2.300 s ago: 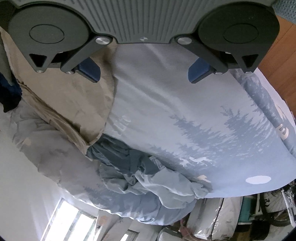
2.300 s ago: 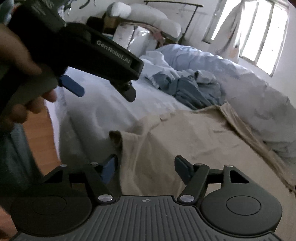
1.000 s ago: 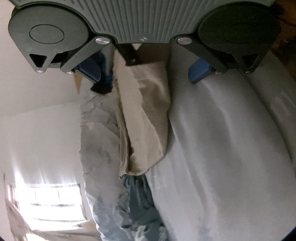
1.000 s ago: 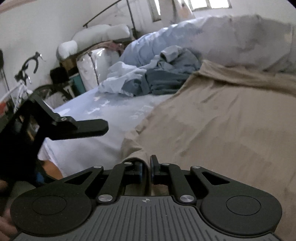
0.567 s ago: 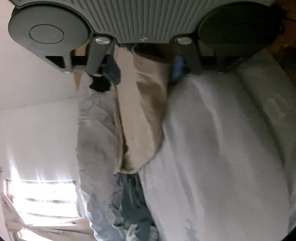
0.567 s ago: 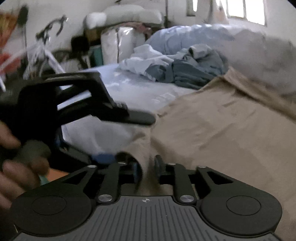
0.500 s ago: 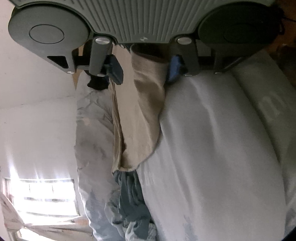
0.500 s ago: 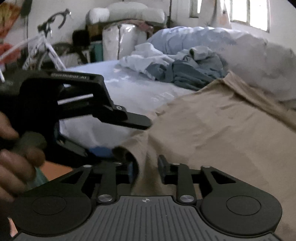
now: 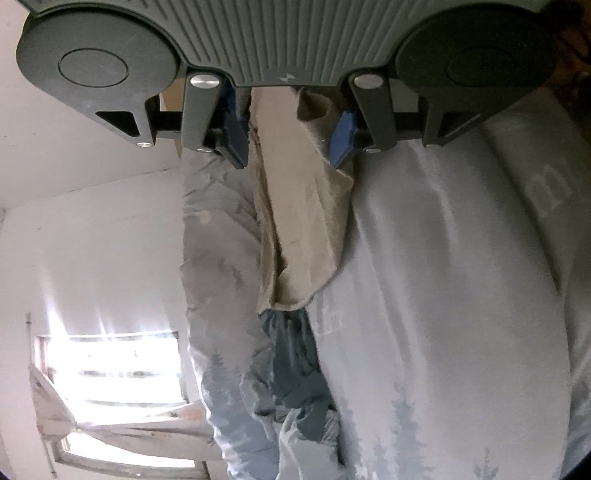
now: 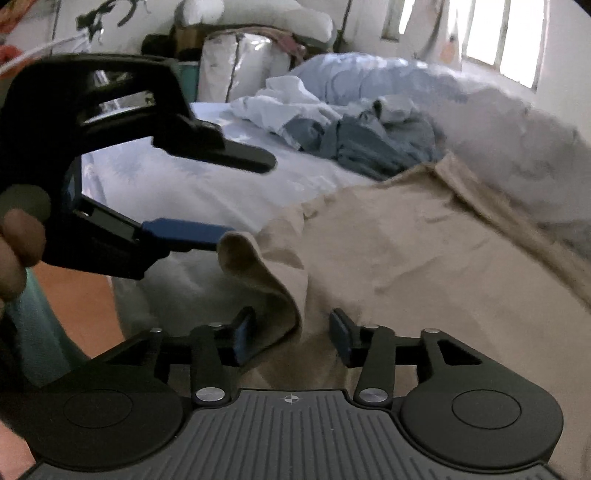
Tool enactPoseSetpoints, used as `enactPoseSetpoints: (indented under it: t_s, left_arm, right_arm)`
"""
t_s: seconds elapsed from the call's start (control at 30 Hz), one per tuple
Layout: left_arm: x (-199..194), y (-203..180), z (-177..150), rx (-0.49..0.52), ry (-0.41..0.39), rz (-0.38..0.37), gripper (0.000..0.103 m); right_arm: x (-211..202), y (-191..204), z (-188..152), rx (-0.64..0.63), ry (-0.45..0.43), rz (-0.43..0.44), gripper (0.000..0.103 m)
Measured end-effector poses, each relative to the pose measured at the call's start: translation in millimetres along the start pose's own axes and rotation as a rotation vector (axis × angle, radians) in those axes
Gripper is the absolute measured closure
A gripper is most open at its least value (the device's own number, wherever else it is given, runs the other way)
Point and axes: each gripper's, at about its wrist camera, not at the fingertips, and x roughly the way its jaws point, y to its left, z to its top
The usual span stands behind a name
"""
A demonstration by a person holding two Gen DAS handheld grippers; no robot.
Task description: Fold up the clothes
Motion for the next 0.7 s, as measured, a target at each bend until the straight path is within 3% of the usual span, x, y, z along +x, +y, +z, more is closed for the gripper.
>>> enactPoseSetpoints:
  t_s: [0.13, 0.3, 0.37, 0.4, 0.6, 0.7]
  left_arm:
    - [2.2, 0.8, 0.3, 0.001, 0.005, 0.006, 0.047]
    - [0.4, 2.7, 1.5, -0.002, -0.005, 0.014, 0.046]
    - [-1.4, 3.7, 1.3, -0.003, -0.006, 0.028, 0.043]
    - [-2.4, 4.2, 1.2, -0.003, -0.006, 0.035, 0.039]
    - [-3.8, 7.6, 0.1, -0.025, -0.008, 0.07, 0.035]
    - [-3.2, 8.6, -1.9, -0.031, 0.003, 0.066, 0.035]
  right_arm:
    - [-6.2, 19.0, 0.8, -0.172, -0.105, -0.085, 0.052]
    - [-14.4, 38.9, -1.8, -0.341, -0.21, -0.116, 0.057]
    - [-13.7, 40.9, -2.2, -0.347, -0.2, -0.087, 0.087]
    - [-13.1, 40.2, -1.9, -0.335, -0.197, -0.083, 0.092]
    - [-14.6, 27.1, 4.4, -0.22, -0.197, -0.045, 0.096]
    - [-15.1, 26.8, 4.6, -0.225, -0.191, -0.029, 0.096]
